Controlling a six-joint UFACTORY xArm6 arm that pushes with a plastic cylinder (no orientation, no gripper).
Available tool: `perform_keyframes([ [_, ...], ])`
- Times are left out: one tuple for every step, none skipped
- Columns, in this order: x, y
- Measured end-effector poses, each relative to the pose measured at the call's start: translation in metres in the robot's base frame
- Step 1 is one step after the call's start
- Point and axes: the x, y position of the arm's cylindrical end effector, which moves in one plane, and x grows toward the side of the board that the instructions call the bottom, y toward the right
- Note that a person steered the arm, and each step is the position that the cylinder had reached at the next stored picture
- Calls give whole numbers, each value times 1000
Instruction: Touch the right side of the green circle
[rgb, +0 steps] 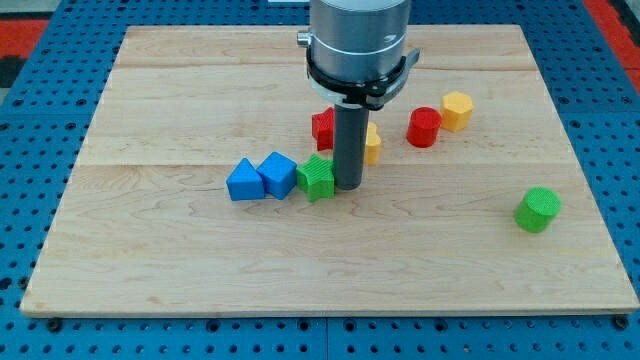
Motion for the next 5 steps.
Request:
perform_keyframes([
  [0, 0],
  [5, 25],
  [33, 50],
  [67, 67],
  [73, 108],
])
